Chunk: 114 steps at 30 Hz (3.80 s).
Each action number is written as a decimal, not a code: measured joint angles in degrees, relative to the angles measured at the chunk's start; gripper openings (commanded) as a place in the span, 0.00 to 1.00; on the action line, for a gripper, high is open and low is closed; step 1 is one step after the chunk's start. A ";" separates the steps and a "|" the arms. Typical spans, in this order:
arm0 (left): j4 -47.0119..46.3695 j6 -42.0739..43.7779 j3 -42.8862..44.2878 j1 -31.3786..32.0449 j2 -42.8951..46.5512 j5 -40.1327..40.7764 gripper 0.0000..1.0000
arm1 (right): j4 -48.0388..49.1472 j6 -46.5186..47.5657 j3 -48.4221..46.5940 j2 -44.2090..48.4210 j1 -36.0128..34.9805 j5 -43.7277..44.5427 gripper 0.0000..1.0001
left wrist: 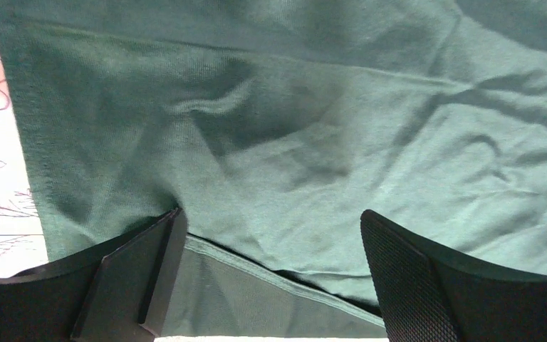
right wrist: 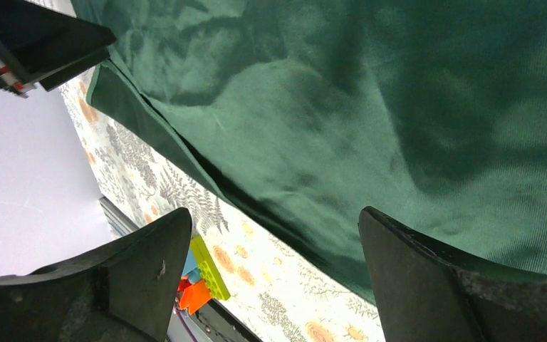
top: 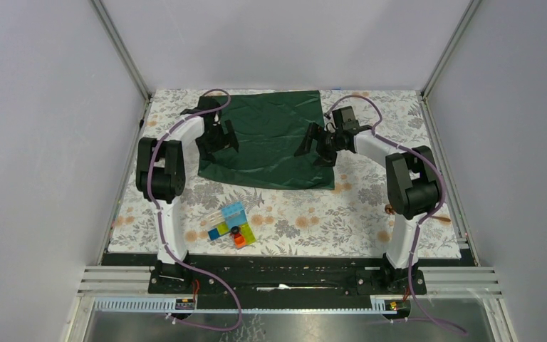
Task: Fold the napkin into a case and place the utensils inside
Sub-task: Flatten out the crumpled napkin at the center of the board, then pick up the flattened napkin from the center of the board.
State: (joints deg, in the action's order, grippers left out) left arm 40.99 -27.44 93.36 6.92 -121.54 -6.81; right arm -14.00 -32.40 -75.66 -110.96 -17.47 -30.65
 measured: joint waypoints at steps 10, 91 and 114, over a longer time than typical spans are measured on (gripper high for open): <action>-0.15 0.48 -11.96 0.00 10.16 0.37 0.99 | 3.82 -4.02 3.08 -3.48 0.02 1.38 0.93; 5.88 -19.78 -39.65 -11.02 51.82 12.61 0.88 | -22.32 -17.51 6.67 8.96 -1.55 22.88 1.00; -5.73 -5.49 -40.46 -12.96 58.10 -0.68 0.99 | -30.12 -22.84 1.11 4.22 0.57 30.84 0.88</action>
State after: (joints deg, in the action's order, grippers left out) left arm 35.27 -32.93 52.90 -6.04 -63.44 -7.49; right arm -44.12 -55.24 -74.54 -106.74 -16.91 0.19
